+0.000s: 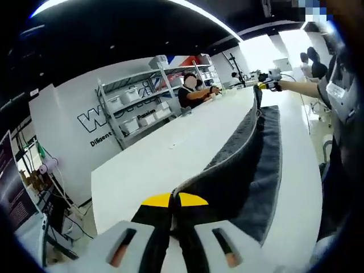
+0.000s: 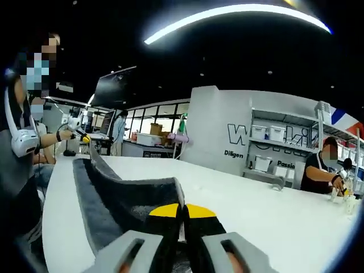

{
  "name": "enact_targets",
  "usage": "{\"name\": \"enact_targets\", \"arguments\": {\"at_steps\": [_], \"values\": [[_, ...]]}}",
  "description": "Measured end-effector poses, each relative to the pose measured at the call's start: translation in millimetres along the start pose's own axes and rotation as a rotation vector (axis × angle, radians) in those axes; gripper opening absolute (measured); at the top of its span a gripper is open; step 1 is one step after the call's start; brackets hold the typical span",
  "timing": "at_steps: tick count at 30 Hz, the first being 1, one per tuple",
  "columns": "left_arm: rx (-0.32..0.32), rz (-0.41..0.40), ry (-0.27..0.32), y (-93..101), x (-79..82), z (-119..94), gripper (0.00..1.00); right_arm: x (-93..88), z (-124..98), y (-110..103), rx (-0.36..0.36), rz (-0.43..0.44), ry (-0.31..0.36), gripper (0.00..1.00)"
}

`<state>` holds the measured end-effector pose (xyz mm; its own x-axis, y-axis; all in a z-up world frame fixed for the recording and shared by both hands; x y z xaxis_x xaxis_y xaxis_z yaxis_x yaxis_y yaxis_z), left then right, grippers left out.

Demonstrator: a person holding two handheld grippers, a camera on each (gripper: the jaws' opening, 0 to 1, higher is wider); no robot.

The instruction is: Fold the towel on the table until its edges align and the towel forms a compact rectangular stack.

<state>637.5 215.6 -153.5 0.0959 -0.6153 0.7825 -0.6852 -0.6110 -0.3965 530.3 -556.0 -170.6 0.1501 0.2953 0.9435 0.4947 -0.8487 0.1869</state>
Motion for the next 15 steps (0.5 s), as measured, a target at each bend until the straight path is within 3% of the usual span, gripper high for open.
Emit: {"name": "enact_targets", "arguments": {"at_steps": [1, 2, 10, 15], "values": [[0.000, 0.000, 0.000, 0.0, 0.0, 0.0, 0.04, 0.0, 0.0, 0.0, 0.000, 0.000, 0.000, 0.03], [-0.033, 0.015, -0.019, 13.9, -15.2, -12.0, 0.04, -11.6, -9.7, -7.5, 0.031, 0.014, 0.007, 0.03], [-0.044, -0.019, -0.001, 21.1, -27.8, -29.9, 0.04, -15.4, -26.6, -14.8, 0.038, 0.047, 0.074, 0.03], [-0.117, 0.046, -0.013, 35.3, -37.3, -33.1, 0.04, -21.4, -36.5, -23.6, 0.050, 0.046, 0.069, 0.03]]}}
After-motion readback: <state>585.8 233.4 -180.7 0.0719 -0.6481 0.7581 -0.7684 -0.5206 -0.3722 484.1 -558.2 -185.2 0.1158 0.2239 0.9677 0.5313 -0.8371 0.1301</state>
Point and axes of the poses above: the point that each gripper's makers call its tool centre point, and the gripper's own axes: z roughly forward along the fingers, y roughly to its right, x roughly out of its top, the point moved 9 cm from there along -z, roughly backward along the fingers, and after that the axes turned 14 degrees about -y, right-handed, at the moved point
